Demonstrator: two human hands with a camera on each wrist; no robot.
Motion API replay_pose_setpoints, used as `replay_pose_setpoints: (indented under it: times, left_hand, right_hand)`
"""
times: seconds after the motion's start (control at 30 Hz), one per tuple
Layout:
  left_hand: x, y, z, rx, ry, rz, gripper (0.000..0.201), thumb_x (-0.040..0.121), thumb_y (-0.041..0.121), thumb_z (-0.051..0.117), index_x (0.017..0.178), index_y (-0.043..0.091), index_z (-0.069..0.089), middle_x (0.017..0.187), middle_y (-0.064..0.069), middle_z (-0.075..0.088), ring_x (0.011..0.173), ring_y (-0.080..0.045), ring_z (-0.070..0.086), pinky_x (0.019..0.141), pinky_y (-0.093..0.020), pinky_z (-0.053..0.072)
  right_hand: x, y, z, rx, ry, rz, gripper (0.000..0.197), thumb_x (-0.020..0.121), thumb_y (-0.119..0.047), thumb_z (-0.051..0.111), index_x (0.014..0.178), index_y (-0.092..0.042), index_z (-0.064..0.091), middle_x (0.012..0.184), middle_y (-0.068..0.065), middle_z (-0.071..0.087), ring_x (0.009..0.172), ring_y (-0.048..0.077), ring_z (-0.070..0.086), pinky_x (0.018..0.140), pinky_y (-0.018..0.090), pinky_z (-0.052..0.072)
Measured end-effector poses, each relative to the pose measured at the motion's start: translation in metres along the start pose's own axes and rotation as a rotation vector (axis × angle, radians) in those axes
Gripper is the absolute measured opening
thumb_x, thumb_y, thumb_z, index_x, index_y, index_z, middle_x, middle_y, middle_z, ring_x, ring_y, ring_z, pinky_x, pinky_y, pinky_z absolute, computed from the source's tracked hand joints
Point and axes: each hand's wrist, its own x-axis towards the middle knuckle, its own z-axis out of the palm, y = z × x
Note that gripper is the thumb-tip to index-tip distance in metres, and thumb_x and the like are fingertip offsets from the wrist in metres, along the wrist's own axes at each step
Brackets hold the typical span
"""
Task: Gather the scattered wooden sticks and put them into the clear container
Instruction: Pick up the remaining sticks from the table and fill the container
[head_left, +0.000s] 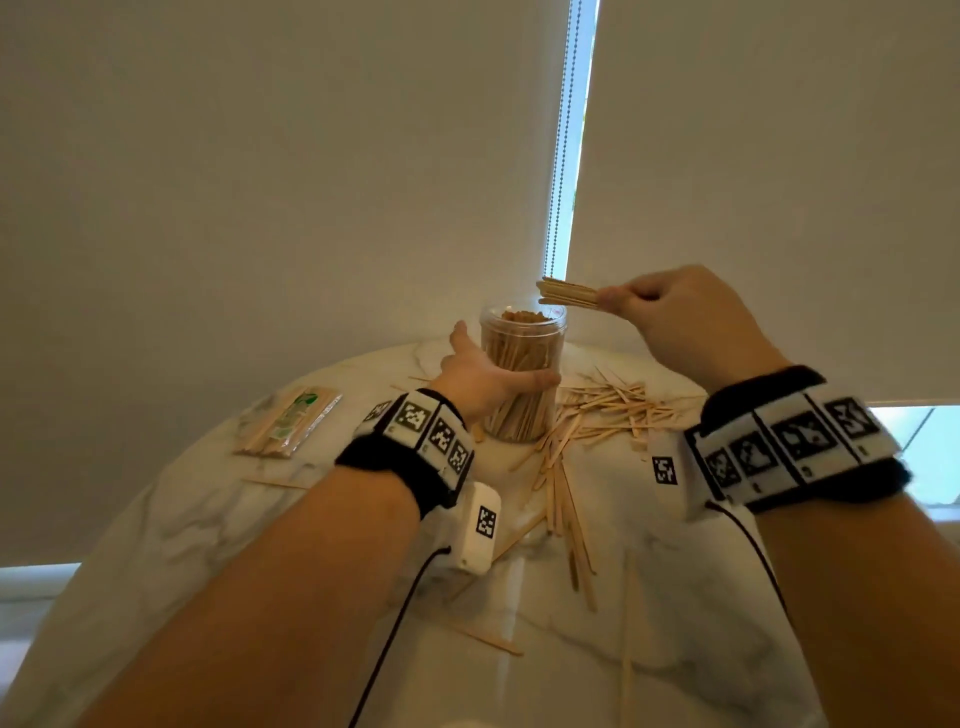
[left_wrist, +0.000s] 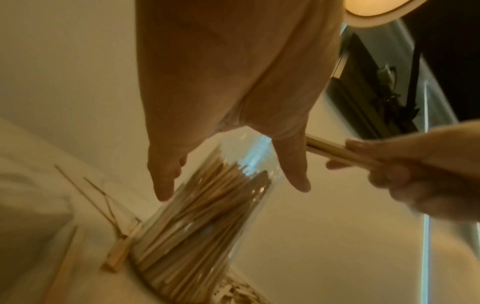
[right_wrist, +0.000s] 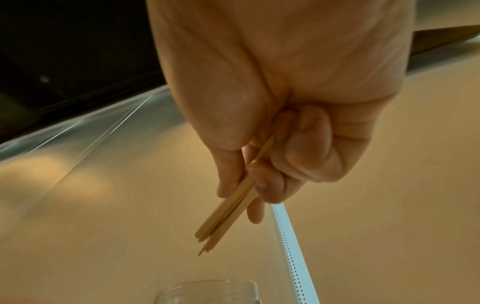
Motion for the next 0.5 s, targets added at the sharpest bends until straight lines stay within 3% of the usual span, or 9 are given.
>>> replay_pose_setpoints:
  times: [0.1,0.17,0.23,0.33,0.4,0.5]
  left_hand:
    - [0.017,0.004,0.013,-0.017,0.027,0.059,0.156,0.051,0.050,0.095,0.156,0.028,-0.018,0.161,-0.010,0.025,0.146,-0.032,0.031,0.117,-0.054,0.031]
    - [0.023,0.000,0.020,-0.049,0.054,0.105,0.147,0.056,0.039,0.096,0.157,0.033,-0.011,0.157,-0.009,0.034,0.140,-0.031,0.040,0.114,-0.052,0.037]
    - [0.028,-0.011,0.022,-0.031,0.114,0.156,0.127,0.061,0.033,0.093,0.153,0.042,0.006,0.144,-0.006,0.048,0.129,-0.029,0.052,0.106,-0.052,0.046]
    - [0.030,-0.018,0.023,0.026,0.139,0.199,0.117,0.065,0.032,0.091,0.150,0.041,0.011,0.137,-0.004,0.051,0.123,-0.027,0.055,0.103,-0.051,0.049]
    - [0.030,-0.014,0.022,0.071,0.146,0.195,0.117,0.070,0.029,0.089,0.153,0.036,0.007,0.140,-0.008,0.049,0.126,-0.029,0.053,0.105,-0.051,0.047]
    - [0.032,-0.012,0.022,0.095,0.147,0.190,0.119,0.072,0.030,0.088,0.155,0.029,0.004,0.142,-0.012,0.047,0.128,-0.033,0.052,0.106,-0.050,0.045]
  right_hand:
    - [0.040,-0.019,0.010,-0.248,-0.103,-0.043,0.035,0.095,-0.052,0.059,0.104,-0.025,0.079,0.090,-0.003,0.071,0.077,0.015,0.059,0.066,0.027,0.040]
    - [0.065,-0.033,0.018,-0.456,-0.204,-0.122,0.039,0.091,-0.056,0.062,0.107,-0.025,0.079,0.107,-0.003,0.073,0.094,0.019,0.063,0.078,0.030,0.047]
    - [0.084,-0.046,0.031,-0.690,-0.332,-0.211,0.049,0.091,-0.060,0.060,0.114,-0.020,0.076,0.114,-0.001,0.071,0.103,0.023,0.063,0.088,0.034,0.051]
    - [0.100,-0.060,0.050,-0.841,-0.465,-0.210,0.053,0.098,-0.054,0.051,0.125,-0.011,0.068,0.122,0.005,0.067,0.114,0.026,0.060,0.102,0.040,0.047]
    - [0.106,-0.067,0.061,-0.831,-0.478,-0.223,0.042,0.104,-0.037,0.046,0.124,-0.005,0.066,0.125,0.010,0.066,0.117,0.029,0.060,0.103,0.039,0.046]
    - [0.112,-0.071,0.075,-0.825,-0.499,-0.218,0.032,0.098,-0.025,0.058,0.119,-0.004,0.069,0.119,0.011,0.069,0.110,0.029,0.065,0.096,0.037,0.051]
